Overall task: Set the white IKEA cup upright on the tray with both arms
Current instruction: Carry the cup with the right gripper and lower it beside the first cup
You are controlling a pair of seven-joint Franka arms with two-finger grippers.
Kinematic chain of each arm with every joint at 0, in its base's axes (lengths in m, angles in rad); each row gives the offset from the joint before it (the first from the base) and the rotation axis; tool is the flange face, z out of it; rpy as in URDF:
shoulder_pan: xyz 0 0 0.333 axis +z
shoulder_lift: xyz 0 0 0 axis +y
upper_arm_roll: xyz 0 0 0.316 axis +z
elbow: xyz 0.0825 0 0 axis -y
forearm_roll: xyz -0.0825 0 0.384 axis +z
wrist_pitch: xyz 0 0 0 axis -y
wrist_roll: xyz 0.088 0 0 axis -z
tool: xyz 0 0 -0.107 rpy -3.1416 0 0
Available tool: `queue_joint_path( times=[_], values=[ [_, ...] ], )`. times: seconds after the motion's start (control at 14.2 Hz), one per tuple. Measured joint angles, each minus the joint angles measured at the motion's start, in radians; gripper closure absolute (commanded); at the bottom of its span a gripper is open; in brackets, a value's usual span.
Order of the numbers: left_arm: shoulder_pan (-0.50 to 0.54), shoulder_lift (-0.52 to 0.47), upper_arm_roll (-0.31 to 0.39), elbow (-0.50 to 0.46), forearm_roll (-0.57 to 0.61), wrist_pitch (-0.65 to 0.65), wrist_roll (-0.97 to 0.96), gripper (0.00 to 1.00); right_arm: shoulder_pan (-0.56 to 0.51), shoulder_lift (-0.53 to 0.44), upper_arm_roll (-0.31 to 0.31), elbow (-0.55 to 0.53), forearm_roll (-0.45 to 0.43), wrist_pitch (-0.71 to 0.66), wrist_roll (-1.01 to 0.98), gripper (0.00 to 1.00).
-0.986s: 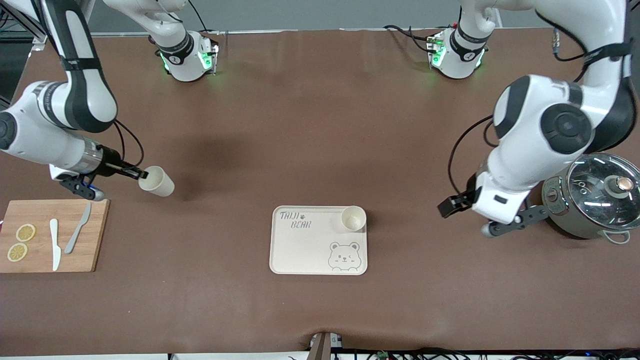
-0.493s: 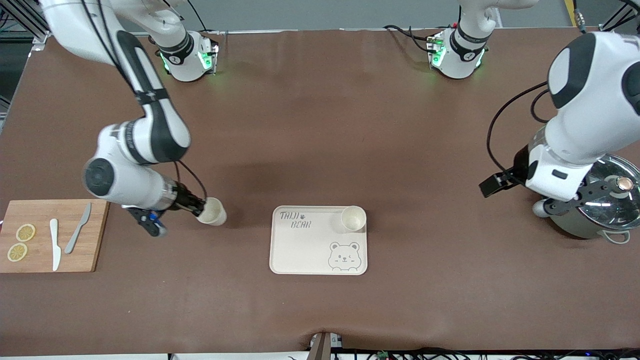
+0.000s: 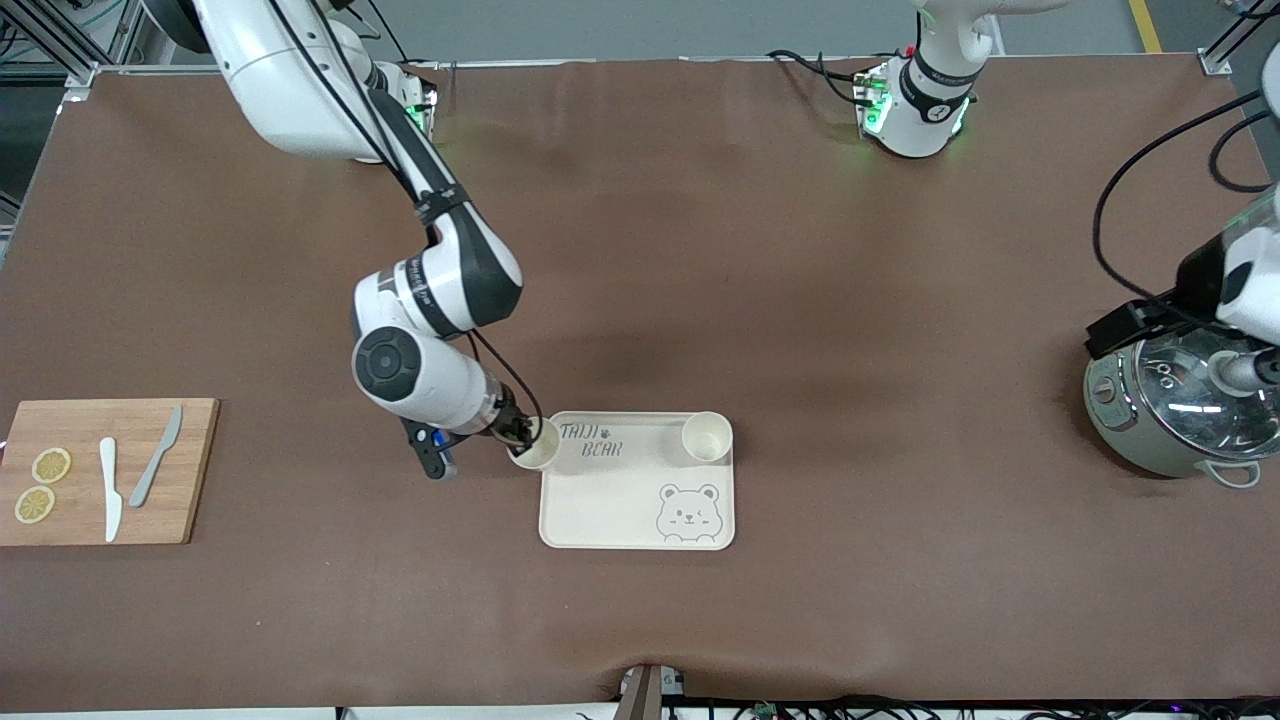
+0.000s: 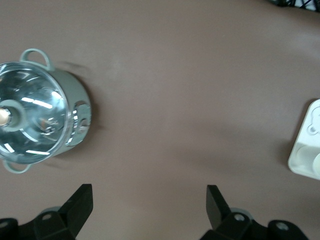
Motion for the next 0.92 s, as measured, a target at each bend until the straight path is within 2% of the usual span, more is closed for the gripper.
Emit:
queue_joint_path(
  times=[0.21,0.56,0.63,0.7,0.92],
  values=[
    [-0.002,-0.034,-0.004,0.000,0.000,-0.055,0.002,0.00,0.040,0.044,0.000,0.036,0.000,0.076,0.086,1.00],
    [-0.004,-0.080,-0.005,-0.001,0.000,-0.145,0.002,0.00,0.042,0.081,-0.008,0.037,0.000,0.087,0.096,1.00],
    [-0.004,-0.084,-0.005,-0.001,0.000,-0.149,0.002,0.00,0.042,0.086,-0.009,0.037,0.000,0.087,0.096,0.98],
    [-0.004,-0.085,-0.006,-0.001,0.000,-0.149,0.002,0.00,0.042,0.090,-0.009,0.037,0.000,0.087,0.097,0.86],
    [-0.004,-0.085,-0.006,-0.003,0.000,-0.149,0.002,0.00,0.044,0.092,-0.008,0.037,0.000,0.086,0.097,0.84]
  ],
)
